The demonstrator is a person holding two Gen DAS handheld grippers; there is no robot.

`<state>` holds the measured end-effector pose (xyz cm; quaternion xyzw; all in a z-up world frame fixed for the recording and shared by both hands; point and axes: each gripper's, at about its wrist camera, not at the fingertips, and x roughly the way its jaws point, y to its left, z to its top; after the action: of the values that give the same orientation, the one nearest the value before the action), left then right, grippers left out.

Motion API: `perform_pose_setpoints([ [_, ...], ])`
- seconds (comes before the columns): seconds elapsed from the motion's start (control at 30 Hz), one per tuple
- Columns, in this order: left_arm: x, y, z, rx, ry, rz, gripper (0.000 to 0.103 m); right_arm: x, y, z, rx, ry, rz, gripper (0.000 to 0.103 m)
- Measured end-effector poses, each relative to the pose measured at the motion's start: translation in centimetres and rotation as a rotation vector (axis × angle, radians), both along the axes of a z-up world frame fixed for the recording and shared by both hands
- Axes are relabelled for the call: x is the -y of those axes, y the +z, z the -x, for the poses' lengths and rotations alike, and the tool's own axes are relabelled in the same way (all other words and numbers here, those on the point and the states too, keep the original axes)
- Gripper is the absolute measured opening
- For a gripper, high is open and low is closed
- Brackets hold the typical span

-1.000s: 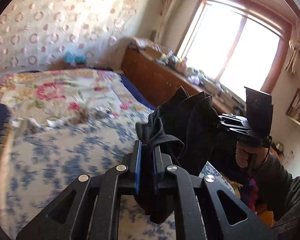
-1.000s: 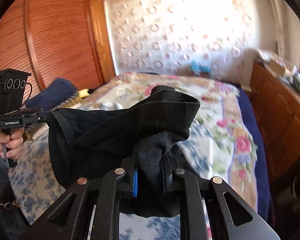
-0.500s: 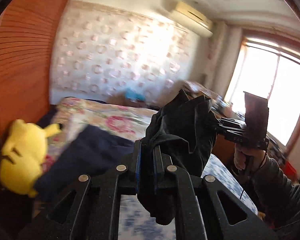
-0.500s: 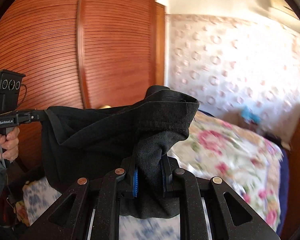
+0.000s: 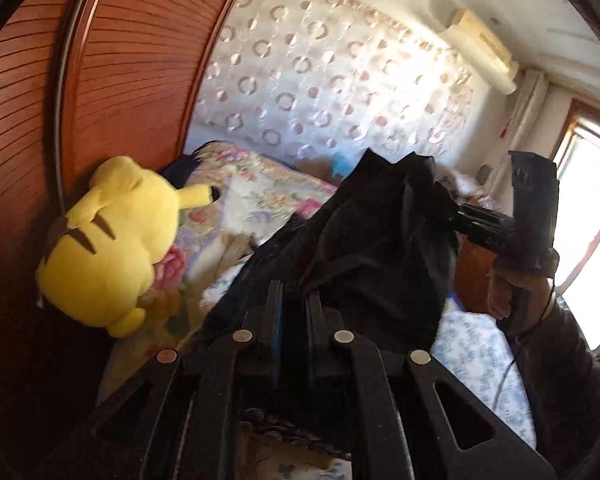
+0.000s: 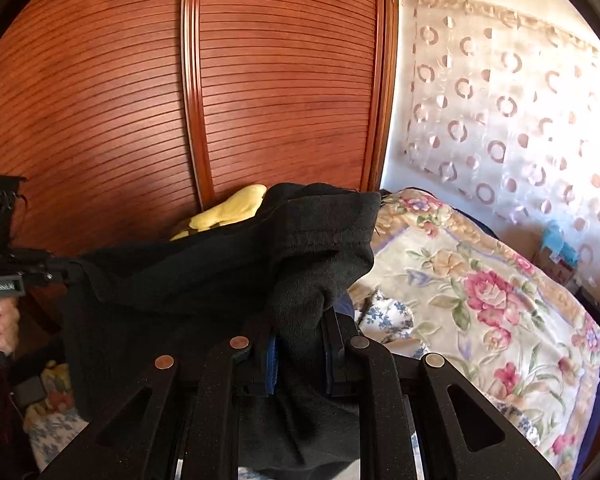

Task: Fold small clothes
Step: 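Lift the folded black shirt with both grippers and carry it toward the clothes stack, then lower the shirt onto the folded clothes stack and open both grippers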

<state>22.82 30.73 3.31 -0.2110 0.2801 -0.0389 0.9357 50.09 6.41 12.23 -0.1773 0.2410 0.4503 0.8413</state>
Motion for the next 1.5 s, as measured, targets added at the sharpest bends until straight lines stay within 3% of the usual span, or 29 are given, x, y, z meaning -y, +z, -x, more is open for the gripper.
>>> perform_pose_setpoints([
  [0.23,-1.2,8.0,3.5,0.153,0.012,-0.017,0.010,-1.9,8.7,2.8,0.134,0.063,-0.085,0.016],
  [0.4,-2.8,10.3,5.1,0.180,0.057,-0.050,0.010,-3.2,10.9,2.9,0.167,0.111,-0.122,0.016],
  [0.47,-3.2,9.6,4.8,0.150,0.062,-0.048,0.010,-2.9,10.1,3.2,0.142,0.117,-0.120,0.016],
  [0.57,-3.1,7.0,2.8,0.070,0.048,-0.053,0.010,-1.2,6.4,2.9,0.085,0.103,-0.059,0.016],
  [0.67,-3.0,1.7,-1.3,-0.083,0.019,-0.036,0.010,-1.2,1.7,0.0,0.004,0.041,0.046,0.018],
  [0.77,-2.7,-1.6,-3.6,-0.173,0.048,-0.063,0.010,-2.1,-2.6,-3.0,-0.070,-0.055,0.144,0.023],
  [0.83,-2.6,-1.9,-3.7,-0.162,0.055,-0.085,0.013,-2.4,-3.5,-4.0,-0.074,-0.087,0.146,0.033],
  [0.9,-2.1,-1.2,-3.0,-0.135,0.067,-0.127,0.025,-2.5,-2.9,-4.6,-0.065,-0.121,0.107,0.052],
  [0.97,-1.8,-0.2,-2.1,-0.101,0.069,-0.147,0.048,-1.9,-2.5,-3.8,-0.046,-0.148,0.073,0.055],
  [1.0,-1.7,0.3,-1.6,-0.082,0.070,-0.159,0.052,-1.5,-2.6,-3.2,-0.039,-0.156,0.062,0.057],
  [1.07,-0.9,1.4,-0.6,-0.041,0.075,-0.202,0.078,-0.1,-3.0,-0.9,-0.036,-0.155,0.021,0.057],
  [1.33,5.3,3.9,2.0,0.052,0.041,-0.345,0.080,7.4,-5.6,6.4,-0.042,-0.197,-0.080,0.059],
  [1.5,9.7,4.4,3.3,0.088,0.012,-0.343,0.080,11.9,-5.3,11.8,-0.048,-0.253,-0.125,0.061],
])
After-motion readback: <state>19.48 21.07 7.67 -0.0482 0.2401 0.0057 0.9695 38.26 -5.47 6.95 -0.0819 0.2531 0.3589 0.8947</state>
